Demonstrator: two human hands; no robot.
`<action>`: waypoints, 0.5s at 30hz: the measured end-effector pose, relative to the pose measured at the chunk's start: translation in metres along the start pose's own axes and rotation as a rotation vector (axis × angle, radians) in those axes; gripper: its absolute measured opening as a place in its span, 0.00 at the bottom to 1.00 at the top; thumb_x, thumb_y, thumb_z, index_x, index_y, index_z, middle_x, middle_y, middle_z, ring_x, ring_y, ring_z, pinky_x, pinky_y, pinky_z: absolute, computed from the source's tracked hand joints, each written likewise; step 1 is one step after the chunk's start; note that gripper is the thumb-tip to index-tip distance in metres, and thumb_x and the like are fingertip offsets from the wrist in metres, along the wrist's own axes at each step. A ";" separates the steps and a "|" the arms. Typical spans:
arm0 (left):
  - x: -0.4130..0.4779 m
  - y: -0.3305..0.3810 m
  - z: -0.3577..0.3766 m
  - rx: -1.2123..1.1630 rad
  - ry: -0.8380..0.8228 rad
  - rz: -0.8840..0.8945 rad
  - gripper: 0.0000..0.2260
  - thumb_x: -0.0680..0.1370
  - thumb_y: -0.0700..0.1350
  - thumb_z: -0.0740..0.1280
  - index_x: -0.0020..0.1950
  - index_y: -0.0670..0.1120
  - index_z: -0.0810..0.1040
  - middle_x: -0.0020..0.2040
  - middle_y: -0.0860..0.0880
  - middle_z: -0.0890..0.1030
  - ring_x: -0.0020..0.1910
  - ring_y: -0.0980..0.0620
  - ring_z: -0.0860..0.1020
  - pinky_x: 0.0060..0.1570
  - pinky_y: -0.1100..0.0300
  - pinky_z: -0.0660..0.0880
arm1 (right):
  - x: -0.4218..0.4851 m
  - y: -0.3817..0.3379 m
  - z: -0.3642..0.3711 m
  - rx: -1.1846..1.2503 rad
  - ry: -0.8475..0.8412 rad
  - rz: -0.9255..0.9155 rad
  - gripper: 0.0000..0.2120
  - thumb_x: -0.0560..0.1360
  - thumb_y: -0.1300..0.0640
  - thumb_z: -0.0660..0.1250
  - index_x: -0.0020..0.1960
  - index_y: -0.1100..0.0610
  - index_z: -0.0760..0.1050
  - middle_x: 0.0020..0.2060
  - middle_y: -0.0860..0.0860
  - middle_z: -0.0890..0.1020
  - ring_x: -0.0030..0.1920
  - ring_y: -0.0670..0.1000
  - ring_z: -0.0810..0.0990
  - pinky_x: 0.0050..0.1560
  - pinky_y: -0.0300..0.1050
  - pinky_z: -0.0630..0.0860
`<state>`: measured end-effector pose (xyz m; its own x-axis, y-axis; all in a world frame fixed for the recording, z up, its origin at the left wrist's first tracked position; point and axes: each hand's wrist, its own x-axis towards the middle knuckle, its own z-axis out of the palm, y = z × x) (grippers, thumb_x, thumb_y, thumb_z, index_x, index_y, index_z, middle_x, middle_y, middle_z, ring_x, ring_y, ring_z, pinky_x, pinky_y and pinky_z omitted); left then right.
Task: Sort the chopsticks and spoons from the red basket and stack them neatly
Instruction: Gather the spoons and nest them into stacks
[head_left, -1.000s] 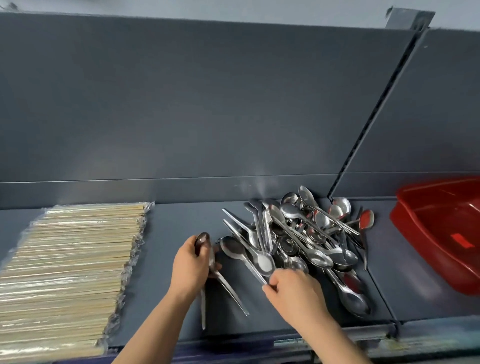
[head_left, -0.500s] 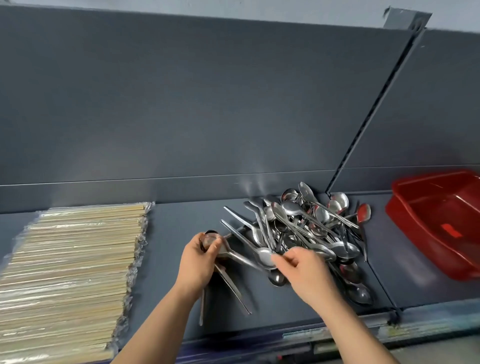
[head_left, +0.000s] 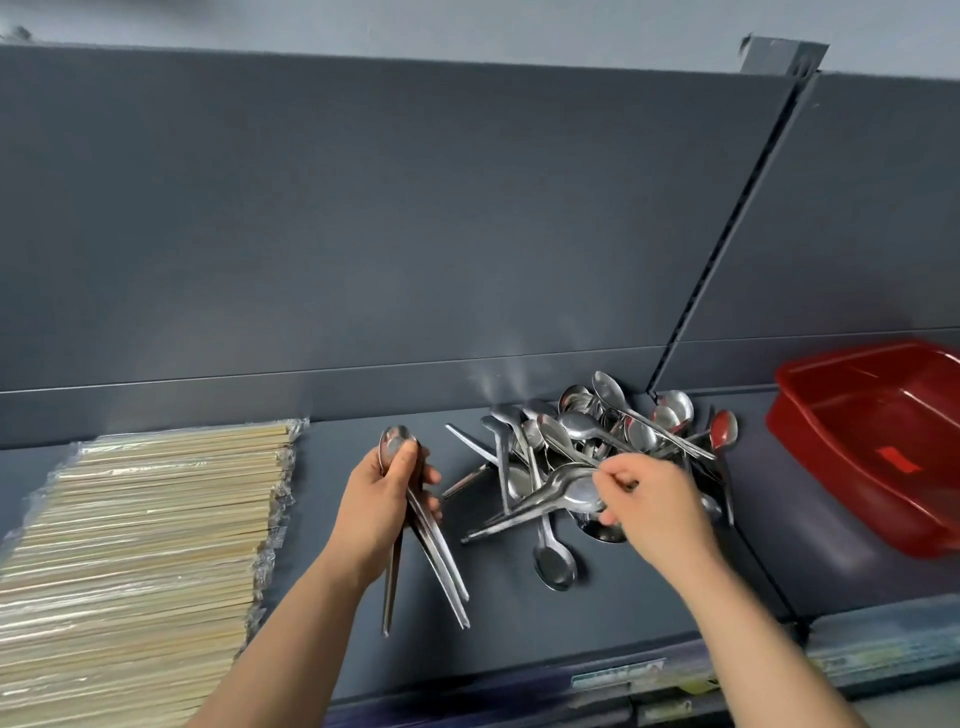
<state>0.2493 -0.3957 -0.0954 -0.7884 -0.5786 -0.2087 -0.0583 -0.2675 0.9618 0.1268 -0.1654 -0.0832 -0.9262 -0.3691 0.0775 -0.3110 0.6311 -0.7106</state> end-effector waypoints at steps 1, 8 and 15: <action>0.002 0.003 0.003 0.017 -0.014 0.005 0.11 0.83 0.47 0.59 0.51 0.40 0.74 0.35 0.46 0.80 0.26 0.47 0.75 0.27 0.57 0.75 | 0.006 0.000 -0.009 0.024 -0.004 -0.007 0.10 0.75 0.59 0.66 0.36 0.51 0.79 0.27 0.44 0.81 0.27 0.40 0.80 0.32 0.41 0.75; 0.002 0.007 0.048 0.109 -0.370 -0.116 0.16 0.75 0.51 0.71 0.48 0.38 0.74 0.37 0.44 0.79 0.28 0.49 0.72 0.29 0.58 0.73 | 0.047 -0.013 -0.048 0.153 -0.388 -0.033 0.02 0.74 0.58 0.71 0.44 0.52 0.82 0.25 0.52 0.81 0.23 0.44 0.75 0.25 0.35 0.69; 0.000 -0.008 0.092 0.143 -0.339 -0.140 0.08 0.75 0.40 0.71 0.51 0.38 0.77 0.37 0.44 0.82 0.31 0.52 0.78 0.33 0.61 0.76 | 0.070 -0.013 -0.028 0.332 -0.500 -0.033 0.02 0.75 0.58 0.70 0.44 0.55 0.82 0.30 0.52 0.84 0.28 0.47 0.80 0.31 0.37 0.77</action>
<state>0.1934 -0.3228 -0.0872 -0.9228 -0.2506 -0.2927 -0.2460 -0.2017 0.9481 0.0598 -0.1802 -0.0490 -0.6797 -0.7116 -0.1779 -0.1802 0.3971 -0.8999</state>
